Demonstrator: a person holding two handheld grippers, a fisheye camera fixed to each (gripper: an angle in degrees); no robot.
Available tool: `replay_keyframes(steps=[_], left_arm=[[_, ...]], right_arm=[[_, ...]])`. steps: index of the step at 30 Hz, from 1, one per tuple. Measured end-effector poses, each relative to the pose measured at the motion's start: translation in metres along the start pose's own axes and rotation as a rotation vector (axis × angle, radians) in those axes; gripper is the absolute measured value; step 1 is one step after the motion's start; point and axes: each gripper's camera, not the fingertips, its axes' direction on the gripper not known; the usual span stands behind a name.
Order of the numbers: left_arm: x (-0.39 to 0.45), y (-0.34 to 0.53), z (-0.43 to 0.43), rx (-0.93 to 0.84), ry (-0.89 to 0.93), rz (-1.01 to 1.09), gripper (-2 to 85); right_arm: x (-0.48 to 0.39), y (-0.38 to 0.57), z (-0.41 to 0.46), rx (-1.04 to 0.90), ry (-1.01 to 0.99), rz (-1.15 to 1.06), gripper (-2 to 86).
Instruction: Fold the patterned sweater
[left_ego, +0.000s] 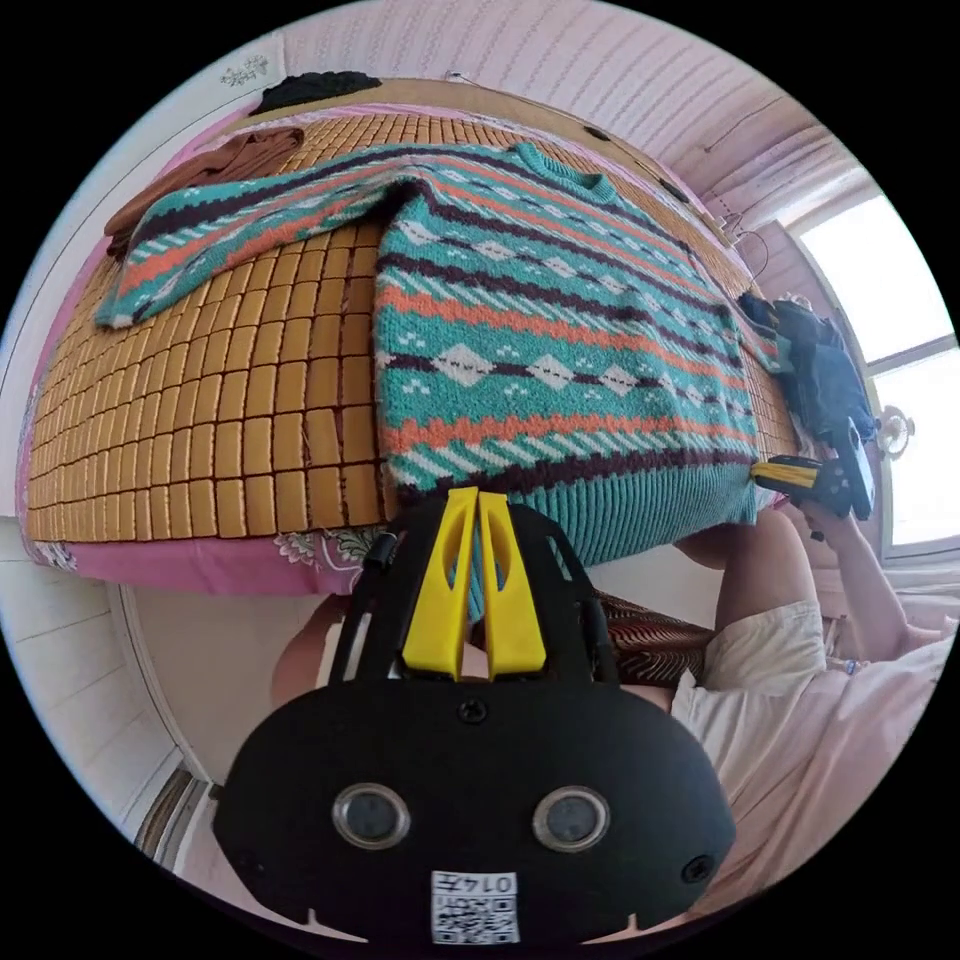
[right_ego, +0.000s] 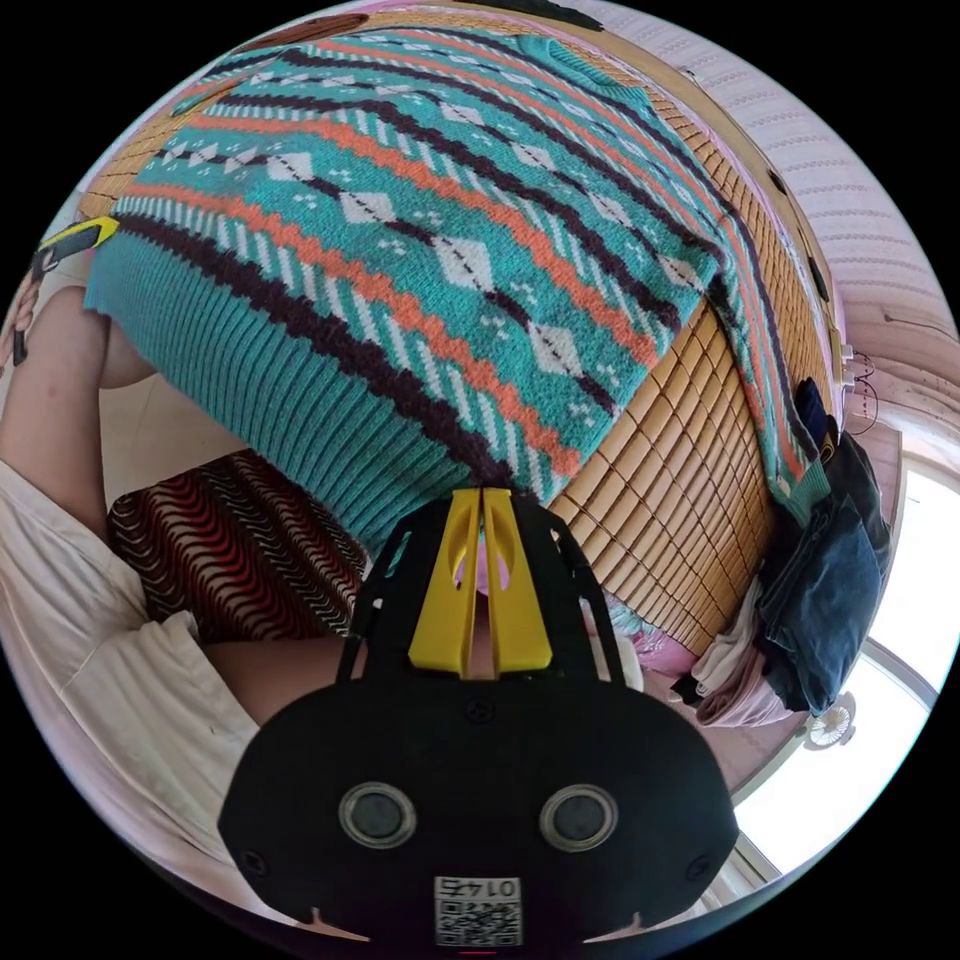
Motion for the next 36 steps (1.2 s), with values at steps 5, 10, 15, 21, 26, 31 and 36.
replay_keyframes(steps=[5,10,15,21,26,31,36], left_arm=[[-0.054,0.009,-0.069,0.290,-0.015,-0.116,0.0],[-0.142,0.004,-0.122,0.518,-0.059,-0.347,3.8],[-0.207,-0.023,-0.145,0.561,-0.070,-0.430,5.0],[-0.264,-0.036,-0.171,0.654,-0.099,-0.518,6.2],[-0.300,-0.054,-0.190,0.630,-0.122,-0.572,8.4],[-0.330,-0.061,-0.196,0.631,-0.081,-0.612,9.7],[-0.336,-0.075,-0.196,0.572,-0.066,-0.590,8.8]], right_arm=[[-0.029,-0.027,-0.020,-0.042,0.045,-0.062,-1.0],[-0.065,-0.078,-0.084,0.145,0.091,-0.166,-0.9],[-0.116,-0.169,-0.144,0.328,0.052,-0.320,0.1],[-0.194,-0.289,-0.200,0.454,-0.078,-0.559,7.1],[-0.256,-0.373,-0.231,0.513,-0.077,-0.666,7.5],[-0.301,-0.428,-0.253,0.582,-0.051,-0.702,10.4],[-0.349,-0.469,-0.255,0.554,-0.003,-0.768,10.9]])
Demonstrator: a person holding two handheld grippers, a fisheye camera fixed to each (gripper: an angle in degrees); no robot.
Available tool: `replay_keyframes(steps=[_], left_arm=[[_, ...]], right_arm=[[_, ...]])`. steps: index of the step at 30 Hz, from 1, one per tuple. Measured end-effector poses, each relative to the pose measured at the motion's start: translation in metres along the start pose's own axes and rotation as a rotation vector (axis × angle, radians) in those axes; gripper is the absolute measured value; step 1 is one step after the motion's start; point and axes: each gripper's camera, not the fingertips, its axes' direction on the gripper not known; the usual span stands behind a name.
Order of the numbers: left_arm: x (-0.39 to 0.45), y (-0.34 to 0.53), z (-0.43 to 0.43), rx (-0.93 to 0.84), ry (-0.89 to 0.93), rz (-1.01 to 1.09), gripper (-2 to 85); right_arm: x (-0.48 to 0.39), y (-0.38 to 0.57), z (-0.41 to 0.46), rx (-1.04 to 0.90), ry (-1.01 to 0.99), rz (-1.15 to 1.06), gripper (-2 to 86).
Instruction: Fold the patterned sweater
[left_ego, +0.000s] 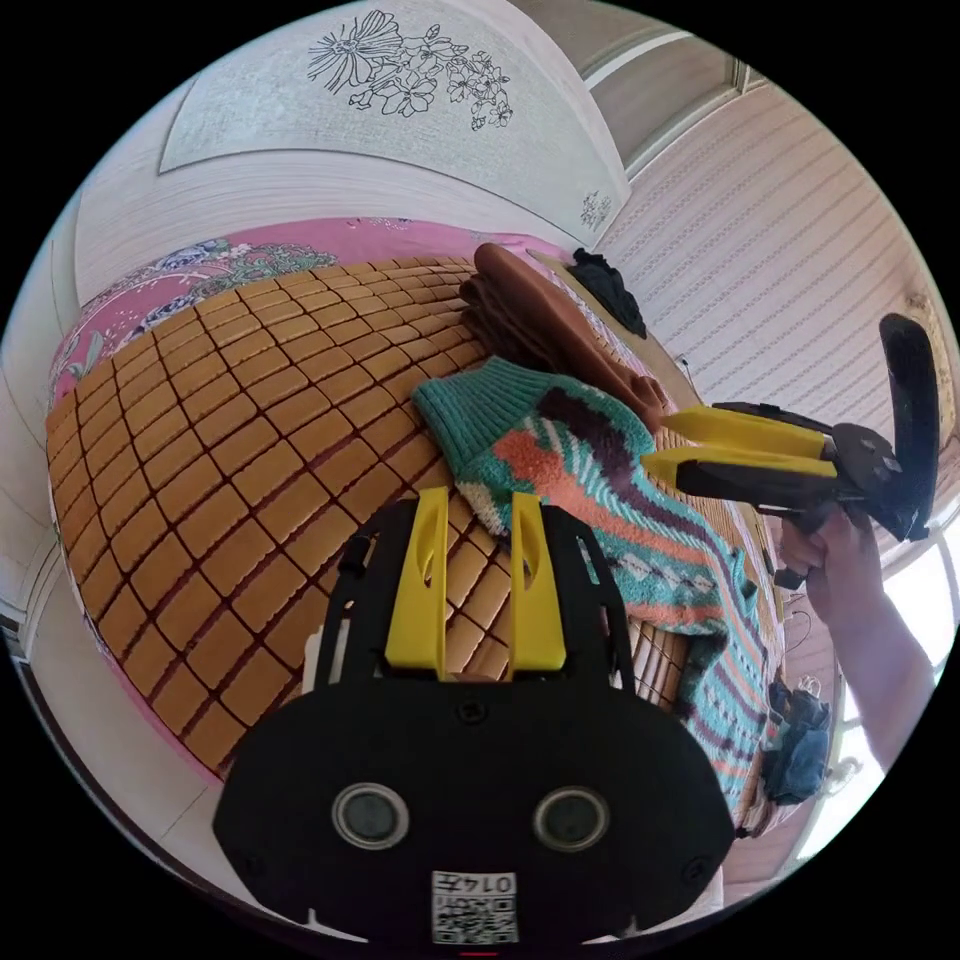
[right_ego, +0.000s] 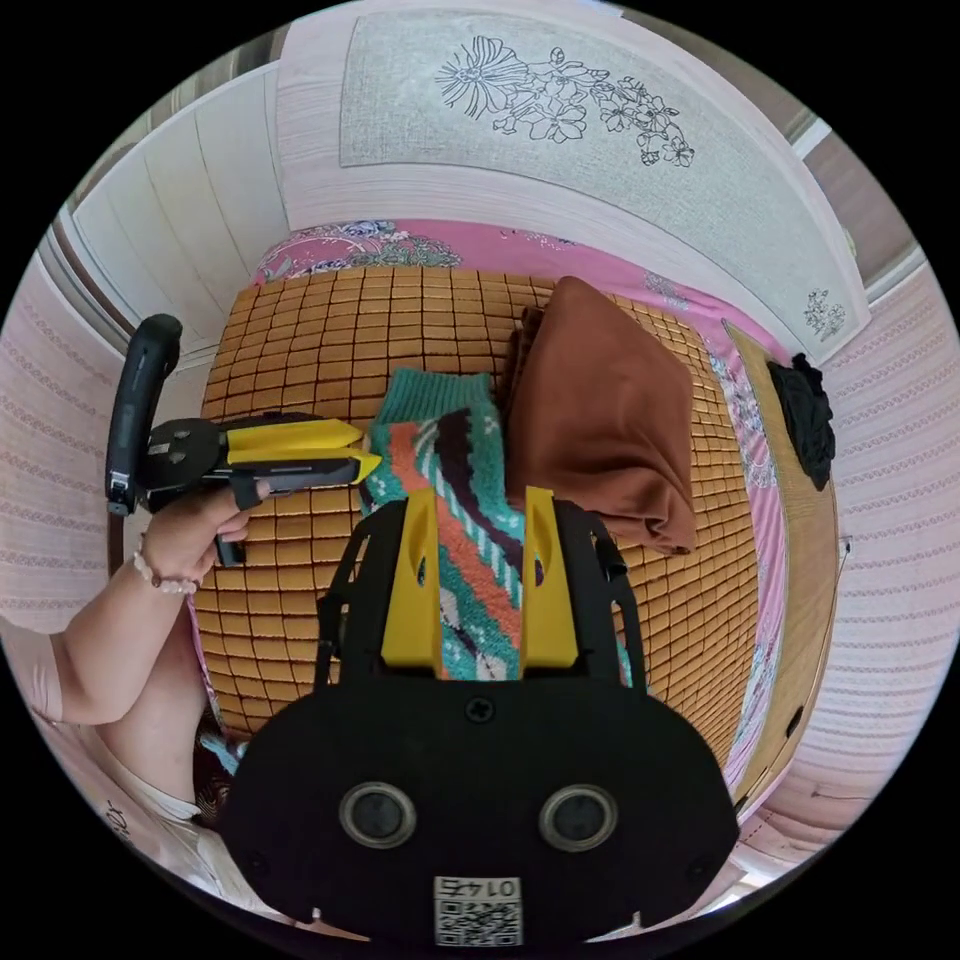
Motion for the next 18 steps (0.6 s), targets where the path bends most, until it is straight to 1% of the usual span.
replay_keyframes(steps=[2,6,7,8,9,10,11,12,13,14,16,17,18], left_arm=[[0.004,-0.003,0.000,-0.012,-0.027,0.021,7.8],[0.012,-0.004,-0.010,0.019,-0.018,0.082,1.9],[0.016,-0.003,-0.020,0.069,-0.002,0.104,1.3],[0.019,-0.001,-0.028,0.116,0.012,0.121,1.0],[0.027,0.006,-0.047,0.234,0.052,0.169,0.7],[0.036,0.014,-0.066,0.357,0.077,0.234,0.6],[0.041,0.020,-0.073,0.412,0.080,0.270,0.7],[0.050,0.028,-0.080,0.470,0.064,0.309,1.0],[0.055,0.030,-0.077,0.449,0.025,0.292,1.5],[0.056,0.030,-0.072,0.417,0.002,0.276,2.0],[0.051,0.026,-0.040,0.234,-0.100,0.186,4.8],[0.048,0.025,-0.034,0.191,-0.100,0.164,5.6],[0.044,0.022,-0.026,0.123,-0.062,0.123,6.4]], right_arm=[[-0.003,-0.012,0.015,-0.076,0.077,-0.011,6.1],[-0.004,-0.006,0.000,-0.028,0.079,-0.065,2.3],[-0.001,-0.001,-0.012,0.013,0.065,-0.073,1.8],[0.003,0.007,-0.028,0.096,0.074,-0.073,1.4],[0.006,0.012,-0.037,0.149,0.090,-0.065,1.4],[0.014,0.022,-0.053,0.249,0.117,-0.031,1.5],[0.025,0.032,-0.064,0.331,0.111,0.010,1.9],[0.031,0.035,-0.066,0.353,0.096,0.030,2.4],[0.044,0.037,-0.064,0.352,0.041,0.070,3.5],[0.059,0.037,-0.057,0.298,-0.025,0.123,6.1],[0.076,0.041,-0.048,0.226,-0.108,0.182,9.1],[0.084,0.049,-0.049,0.227,-0.146,0.204,10.0],[0.087,0.055,-0.051,0.237,-0.155,0.214,10.1]])
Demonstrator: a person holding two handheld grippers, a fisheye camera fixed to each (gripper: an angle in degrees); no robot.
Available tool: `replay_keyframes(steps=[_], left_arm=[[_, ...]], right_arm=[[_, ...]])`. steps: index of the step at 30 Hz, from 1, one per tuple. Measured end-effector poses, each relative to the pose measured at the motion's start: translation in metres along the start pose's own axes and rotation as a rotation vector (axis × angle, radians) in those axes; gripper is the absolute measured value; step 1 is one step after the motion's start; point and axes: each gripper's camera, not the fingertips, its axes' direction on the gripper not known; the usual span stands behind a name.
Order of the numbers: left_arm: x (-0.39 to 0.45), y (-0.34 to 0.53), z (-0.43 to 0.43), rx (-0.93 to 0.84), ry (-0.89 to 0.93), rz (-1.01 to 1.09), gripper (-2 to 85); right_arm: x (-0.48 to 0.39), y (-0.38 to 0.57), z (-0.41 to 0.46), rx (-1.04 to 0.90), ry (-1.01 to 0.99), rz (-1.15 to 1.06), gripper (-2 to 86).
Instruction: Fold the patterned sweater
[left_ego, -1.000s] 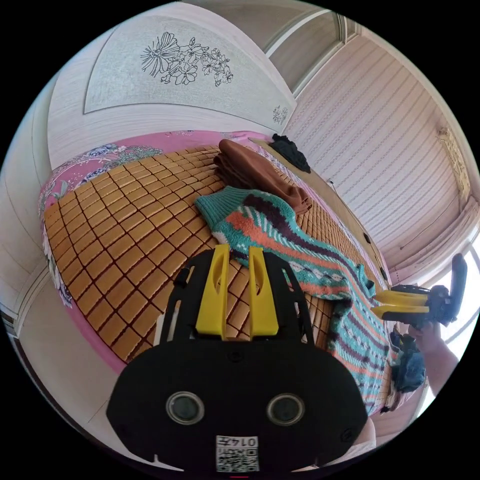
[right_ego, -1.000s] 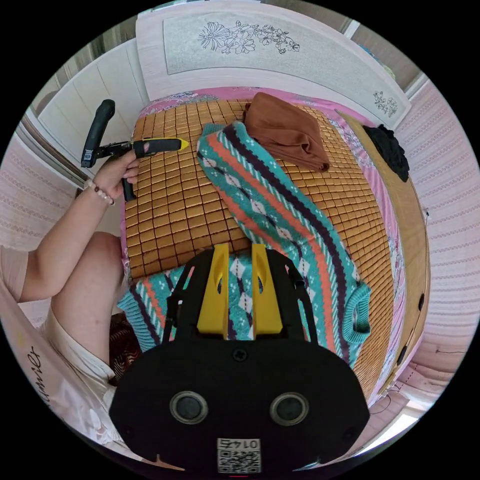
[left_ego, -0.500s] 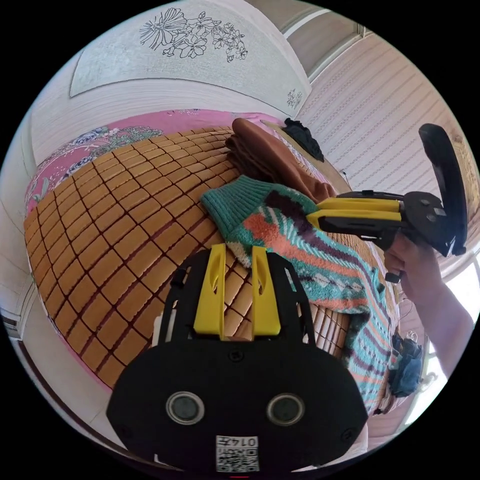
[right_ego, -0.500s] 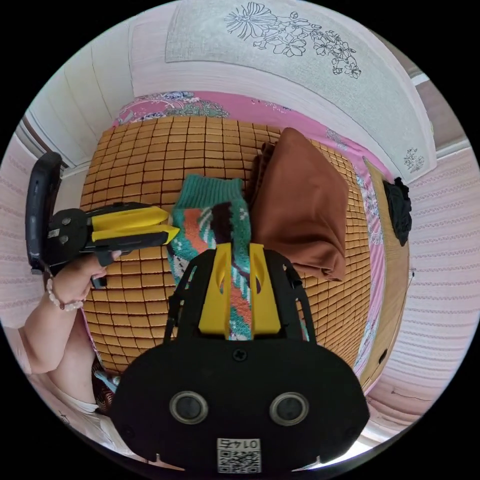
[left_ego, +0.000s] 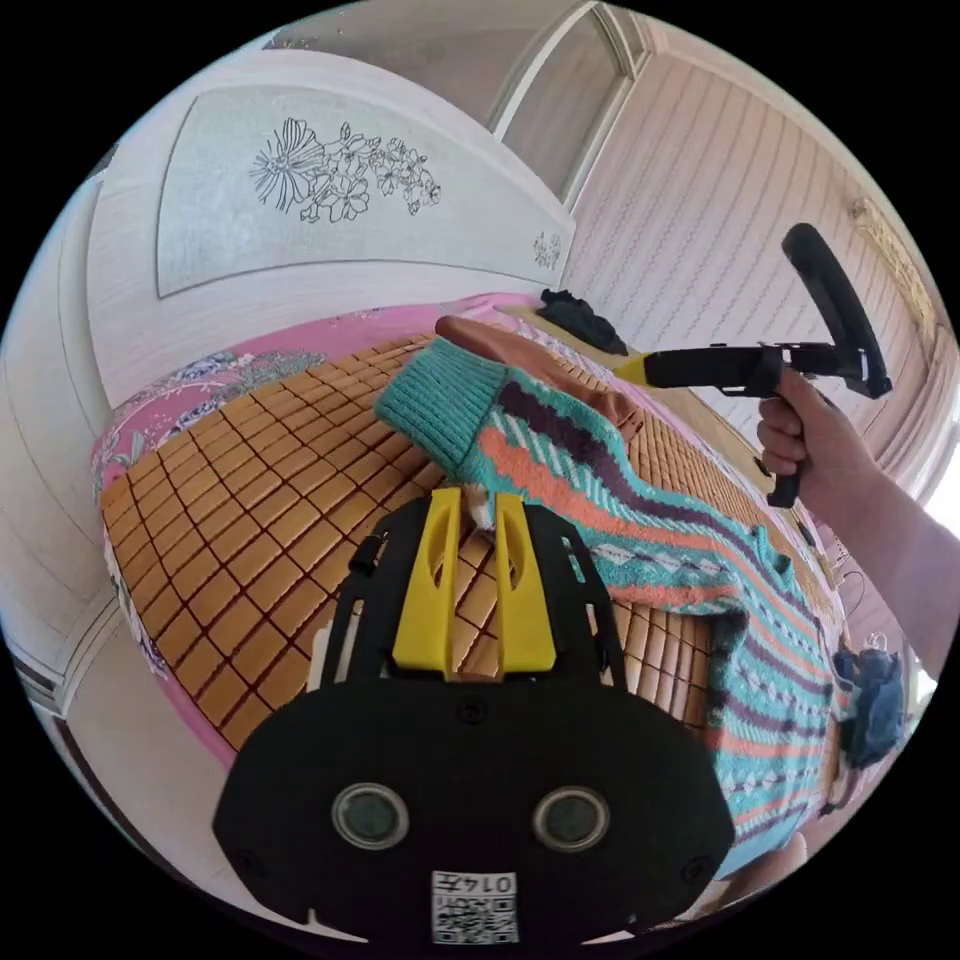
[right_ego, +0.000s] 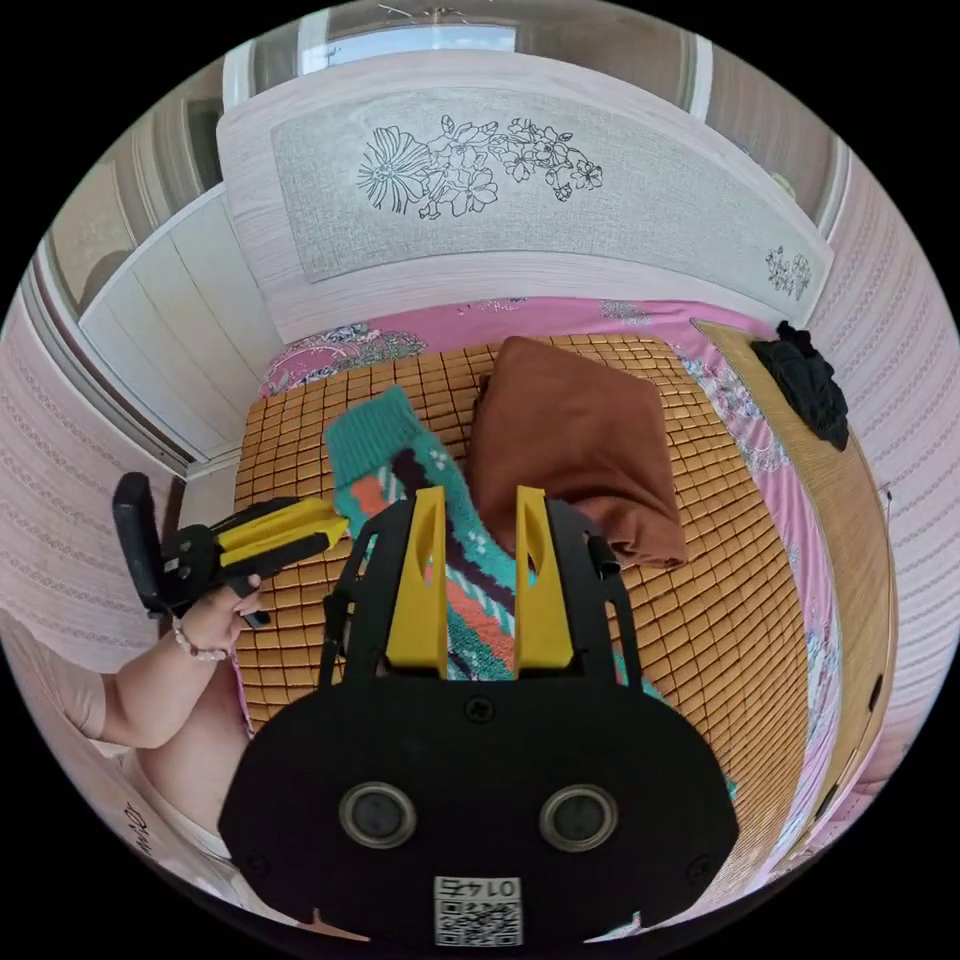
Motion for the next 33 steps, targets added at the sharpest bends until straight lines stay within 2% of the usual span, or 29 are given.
replay_keyframes(steps=[2,5,8,10,12,14,17,21,22,27,33], left_arm=[[-0.003,0.002,0.000,0.014,0.061,-0.033,6.8],[0.005,0.009,-0.005,0.063,0.025,-0.037,6.5],[0.035,0.013,-0.004,0.061,0.163,0.100,4.8],[0.088,0.021,0.012,-0.069,0.431,0.297,4.3],[0.135,0.036,0.027,-0.180,0.563,0.411,4.2],[0.185,0.058,0.040,-0.285,0.613,0.531,4.2],[0.252,0.097,0.052,-0.360,0.567,0.695,4.1],[0.301,0.142,0.084,-0.465,0.304,0.841,1.6],[0.307,0.149,0.085,-0.425,0.303,0.864,0.8],[0.326,0.164,0.098,-0.456,0.346,0.838,-0.3],[0.349,0.196,0.064,-0.505,0.383,0.876,0.7]], right_arm=[[0.010,0.027,-0.020,0.026,0.006,0.015,9.7],[0.022,0.078,-0.040,-0.032,0.067,0.023,8.8],[0.043,0.154,-0.063,-0.116,0.158,0.128,8.4],[0.062,0.209,-0.077,-0.181,0.194,0.255,8.0],[0.080,0.267,-0.089,-0.255,0.238,0.399,7.6],[0.102,0.339,-0.107,-0.348,0.306,0.588,7.1],[0.126,0.407,-0.128,-0.409,0.355,0.767,6.0],[0.152,0.457,-0.135,-0.460,0.393,0.857,1.9],[0.160,0.473,-0.125,-0.542,0.386,0.873,0.9],[0.171,0.493,-0.137,-0.519,0.381,0.841,-0.4],[0.139,0.549,-0.221,-0.342,0.329,0.869,-0.8]])
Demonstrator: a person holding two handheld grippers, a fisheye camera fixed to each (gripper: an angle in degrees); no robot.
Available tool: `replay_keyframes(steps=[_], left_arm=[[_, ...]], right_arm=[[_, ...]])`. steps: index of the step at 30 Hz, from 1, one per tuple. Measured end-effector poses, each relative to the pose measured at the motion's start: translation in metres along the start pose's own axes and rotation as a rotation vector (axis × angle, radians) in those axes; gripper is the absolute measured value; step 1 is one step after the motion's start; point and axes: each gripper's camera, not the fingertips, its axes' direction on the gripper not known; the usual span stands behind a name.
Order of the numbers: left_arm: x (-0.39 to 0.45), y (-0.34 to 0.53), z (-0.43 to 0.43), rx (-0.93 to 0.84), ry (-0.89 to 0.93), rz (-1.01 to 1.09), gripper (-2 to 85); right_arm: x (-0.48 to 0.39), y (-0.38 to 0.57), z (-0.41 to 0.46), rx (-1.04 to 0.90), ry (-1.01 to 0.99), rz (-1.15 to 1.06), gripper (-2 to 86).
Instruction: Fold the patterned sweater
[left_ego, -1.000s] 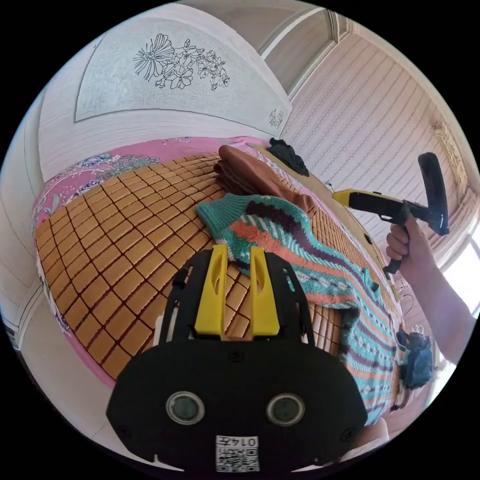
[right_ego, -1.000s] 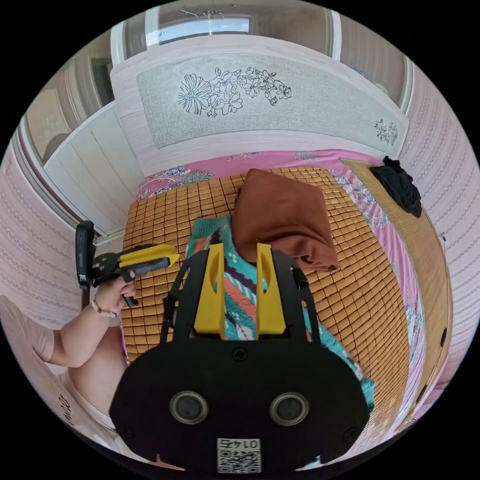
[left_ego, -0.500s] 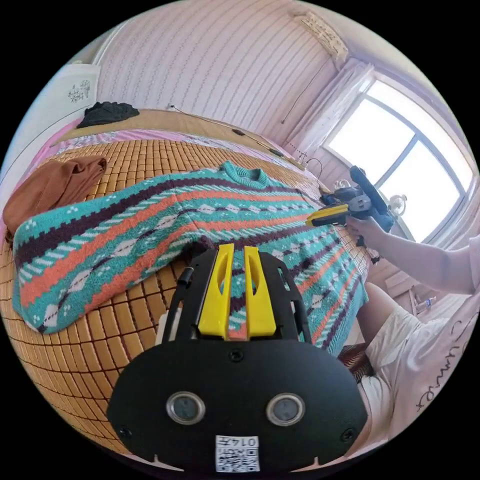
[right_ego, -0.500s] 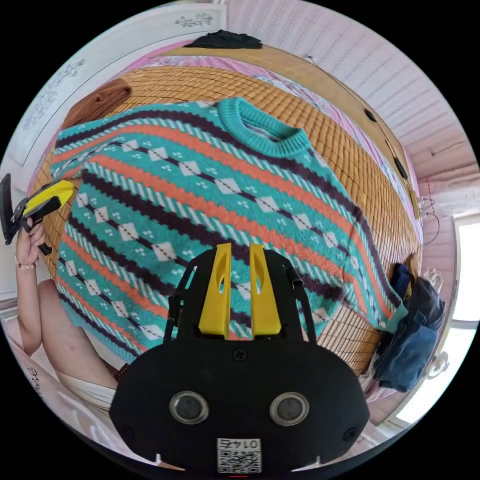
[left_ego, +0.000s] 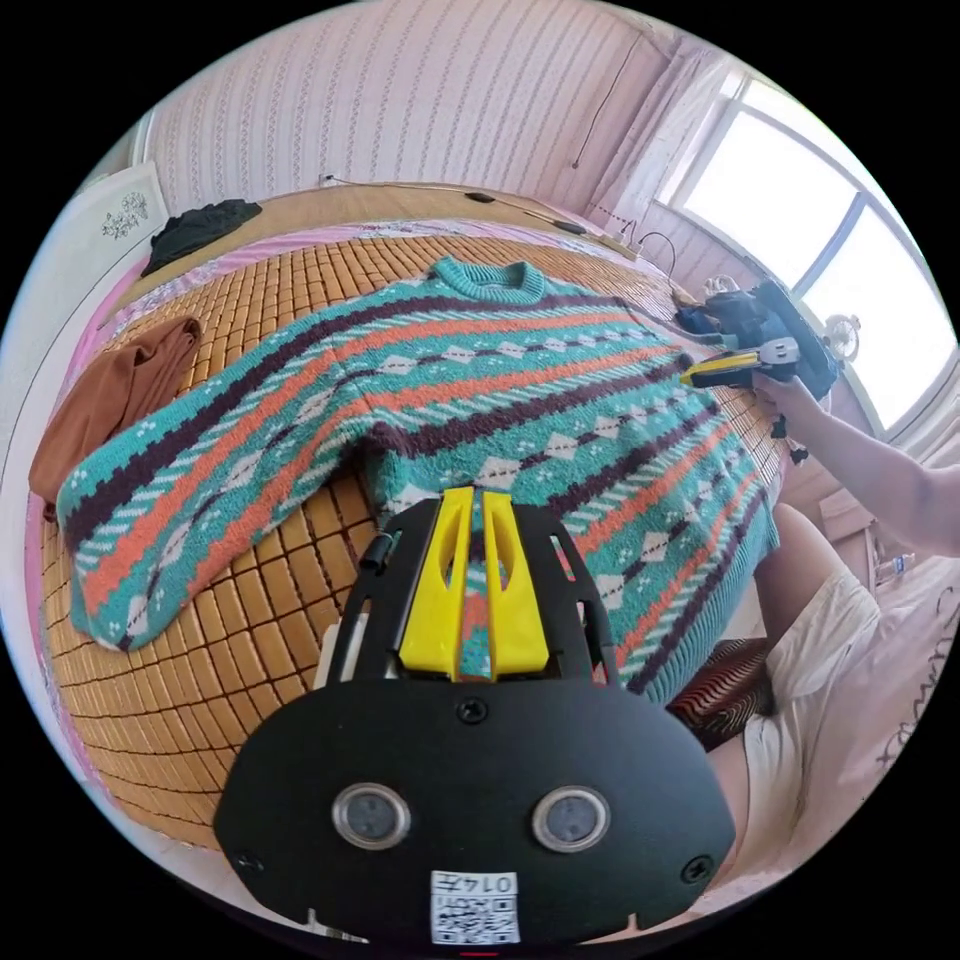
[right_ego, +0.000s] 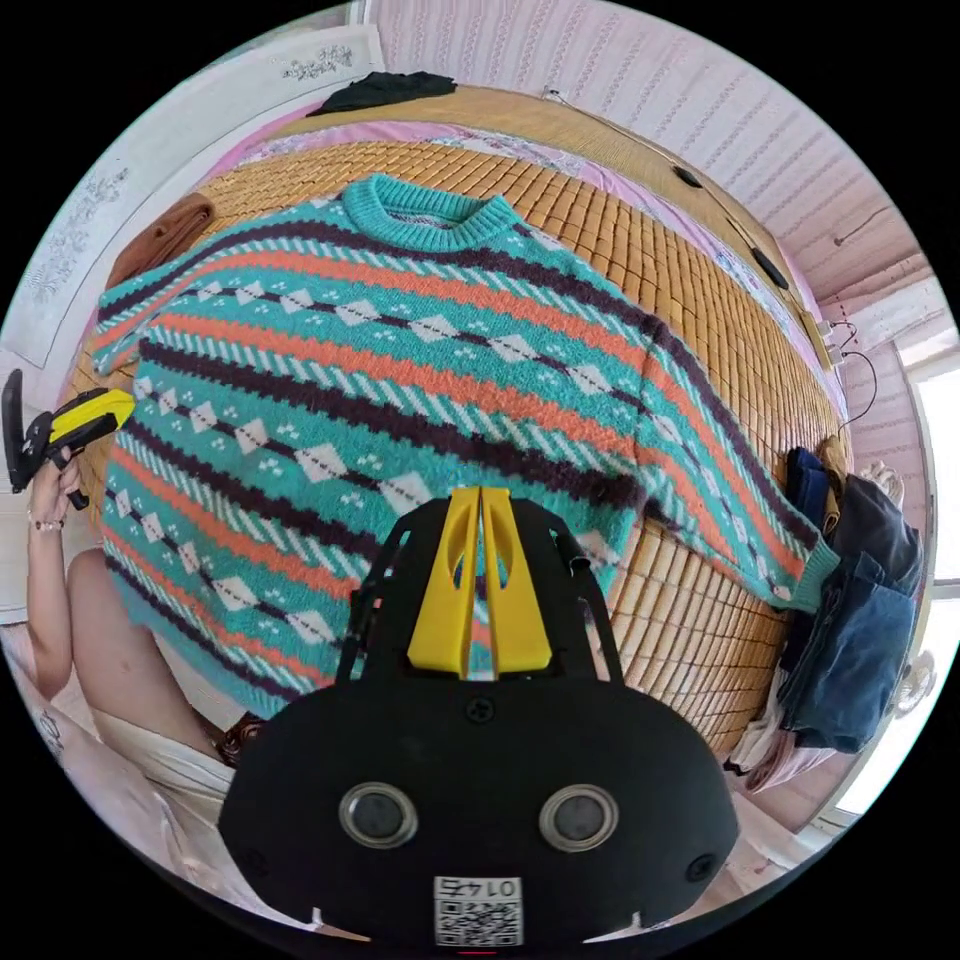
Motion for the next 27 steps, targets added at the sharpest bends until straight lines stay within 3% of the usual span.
replay_keyframes(steps=[6,9,11,18,27], left_arm=[[0.078,0.038,0.020,-0.234,-0.034,0.014,5.0],[0.097,0.046,0.030,-0.302,-0.152,-0.057,7.2],[0.101,0.046,0.038,-0.304,-0.155,-0.096,7.5],[0.123,0.038,0.063,-0.357,-0.200,-0.086,5.6],[0.143,0.040,0.055,-0.363,-0.291,-0.134,6.5]], right_arm=[[0.044,0.133,-0.015,-0.145,0.108,0.073,3.8],[0.071,0.169,0.001,-0.223,-0.026,0.169,9.8],[0.085,0.182,0.012,-0.217,-0.237,0.215,6.5],[0.117,0.212,-0.008,-0.129,-0.220,0.186,1.2],[0.125,0.238,-0.015,-0.123,-0.213,0.157,6.4]])
